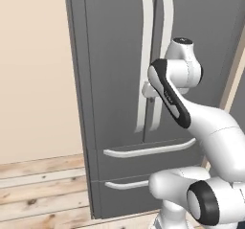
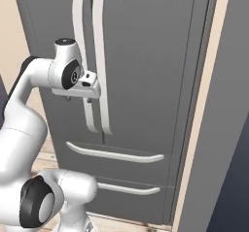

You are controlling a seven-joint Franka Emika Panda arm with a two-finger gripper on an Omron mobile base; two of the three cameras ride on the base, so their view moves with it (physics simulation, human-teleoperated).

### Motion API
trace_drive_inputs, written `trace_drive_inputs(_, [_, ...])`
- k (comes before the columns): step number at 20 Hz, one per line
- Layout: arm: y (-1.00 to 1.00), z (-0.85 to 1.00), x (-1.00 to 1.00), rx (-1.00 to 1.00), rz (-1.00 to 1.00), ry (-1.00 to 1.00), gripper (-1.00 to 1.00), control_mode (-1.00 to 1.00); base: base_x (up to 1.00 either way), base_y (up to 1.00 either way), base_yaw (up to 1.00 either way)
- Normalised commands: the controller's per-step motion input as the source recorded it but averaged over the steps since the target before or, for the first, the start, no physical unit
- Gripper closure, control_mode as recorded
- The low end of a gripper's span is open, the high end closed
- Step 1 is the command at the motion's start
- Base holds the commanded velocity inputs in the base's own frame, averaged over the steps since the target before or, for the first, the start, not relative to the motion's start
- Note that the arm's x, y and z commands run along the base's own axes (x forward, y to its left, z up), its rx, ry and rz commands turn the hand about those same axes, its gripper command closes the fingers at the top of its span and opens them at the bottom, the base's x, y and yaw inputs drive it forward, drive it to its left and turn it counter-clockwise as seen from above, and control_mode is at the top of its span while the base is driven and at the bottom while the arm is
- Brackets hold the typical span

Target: There is a bowl on the dining counter. Grab a lemon wedge from the fridge and place it in the bowl. Then get the liquor bottle and glass cup from the cabinet and place them next to the bowl.

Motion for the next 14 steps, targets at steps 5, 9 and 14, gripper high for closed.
trace_drive_inputs(5, [0.0,0.0,0.0,0.0,0.0,0.0,-1.0,1.0,-0.51,-0.02,0.0])
trace_drive_inputs(9, [0.0,0.0,0.0,0.0,0.0,0.0,-1.0,1.0,-0.35,0.0,0.0])
trace_drive_inputs(14, [0.0,0.0,0.0,0.0,0.0,0.0,-1.0,1.0,-0.31,0.04,0.0])
